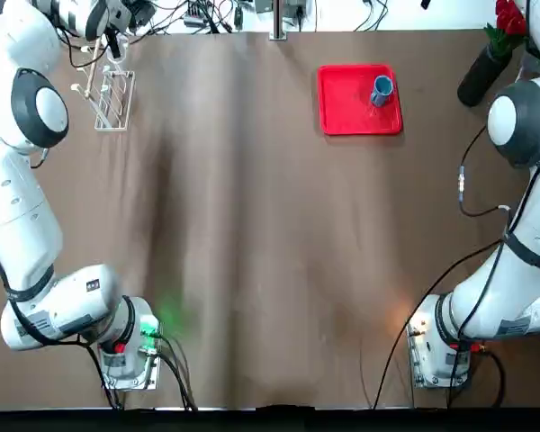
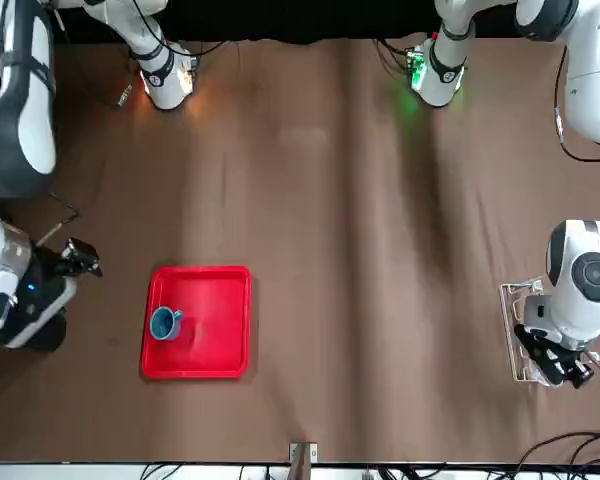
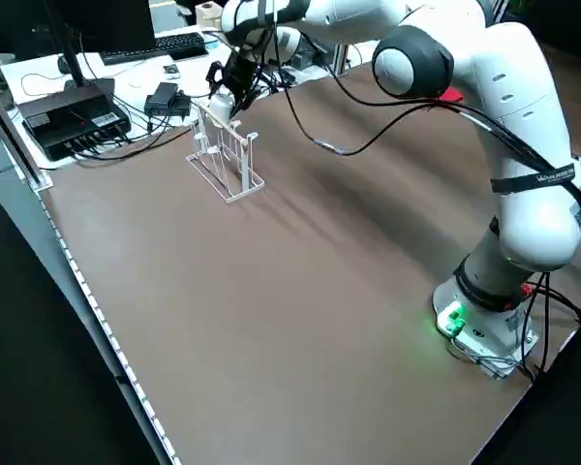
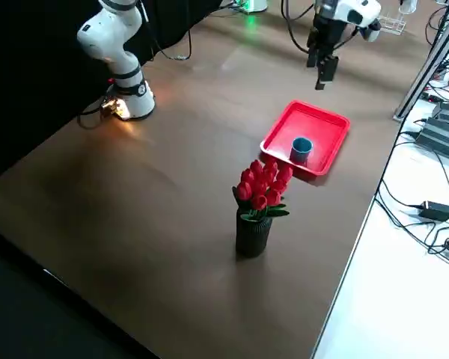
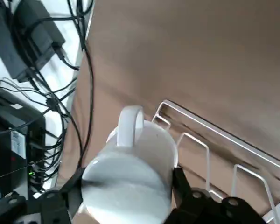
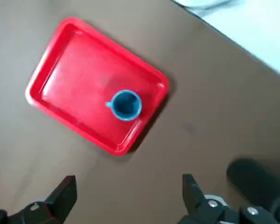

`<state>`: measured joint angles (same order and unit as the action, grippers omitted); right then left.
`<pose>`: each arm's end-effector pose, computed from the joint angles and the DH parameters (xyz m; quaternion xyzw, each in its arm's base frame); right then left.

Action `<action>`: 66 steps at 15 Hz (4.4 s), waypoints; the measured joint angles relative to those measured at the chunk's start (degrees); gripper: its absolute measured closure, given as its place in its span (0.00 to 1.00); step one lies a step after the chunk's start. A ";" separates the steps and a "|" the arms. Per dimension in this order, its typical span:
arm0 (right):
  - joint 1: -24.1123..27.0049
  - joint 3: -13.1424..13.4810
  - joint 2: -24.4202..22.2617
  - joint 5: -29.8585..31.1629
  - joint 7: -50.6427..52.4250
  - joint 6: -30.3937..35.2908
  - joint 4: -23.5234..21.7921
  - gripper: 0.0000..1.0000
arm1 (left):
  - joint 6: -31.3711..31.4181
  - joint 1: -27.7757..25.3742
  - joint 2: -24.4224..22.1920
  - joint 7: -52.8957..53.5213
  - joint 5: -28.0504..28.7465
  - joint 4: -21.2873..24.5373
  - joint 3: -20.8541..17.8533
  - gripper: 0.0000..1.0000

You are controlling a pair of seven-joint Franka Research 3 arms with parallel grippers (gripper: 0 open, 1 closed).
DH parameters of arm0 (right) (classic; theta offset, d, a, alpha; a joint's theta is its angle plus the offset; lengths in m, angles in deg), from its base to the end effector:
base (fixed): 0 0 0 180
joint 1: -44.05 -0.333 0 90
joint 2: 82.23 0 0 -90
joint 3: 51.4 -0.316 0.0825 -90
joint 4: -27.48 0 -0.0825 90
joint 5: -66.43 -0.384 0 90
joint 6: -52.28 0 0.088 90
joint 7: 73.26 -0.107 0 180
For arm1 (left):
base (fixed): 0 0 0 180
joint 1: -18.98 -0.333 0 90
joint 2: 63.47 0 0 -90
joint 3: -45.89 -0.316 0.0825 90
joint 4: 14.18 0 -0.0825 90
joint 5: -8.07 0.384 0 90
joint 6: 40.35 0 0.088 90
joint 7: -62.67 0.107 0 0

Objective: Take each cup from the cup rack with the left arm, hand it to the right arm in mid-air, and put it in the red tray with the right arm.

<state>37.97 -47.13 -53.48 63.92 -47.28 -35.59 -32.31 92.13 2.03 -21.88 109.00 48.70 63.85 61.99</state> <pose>0.6915 0.0410 0.5552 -0.9695 -0.2452 0.0043 0.0050 0.7545 0.0751 0.3286 -0.8235 0.5158 -0.0351 0.2334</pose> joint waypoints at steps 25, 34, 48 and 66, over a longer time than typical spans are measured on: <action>4.06 -0.19 -15.12 0.22 -20.96 4.03 -11.29 0.00 | -34.61 4.64 -18.51 -25.73 -60.12 0.27 11.51 0.22; -2.46 -1.21 -12.83 -11.17 -29.14 0.03 -13.27 0.00 | -31.26 7.70 -17.31 -27.17 -89.81 0.53 14.90 0.23; -3.41 -1.28 -2.00 -69.48 -19.92 -2.46 -13.53 0.00 | -4.88 20.64 -14.03 -29.16 -106.12 0.67 15.08 0.23; -11.29 -1.35 2.43 -90.64 -16.24 -9.43 -13.43 0.52 | -0.47 22.81 -14.01 -29.17 -106.16 0.67 15.12 0.23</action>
<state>26.68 -48.48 -51.04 -26.72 -63.53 -45.02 -45.74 91.66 24.84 -35.88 79.83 -57.46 64.52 77.11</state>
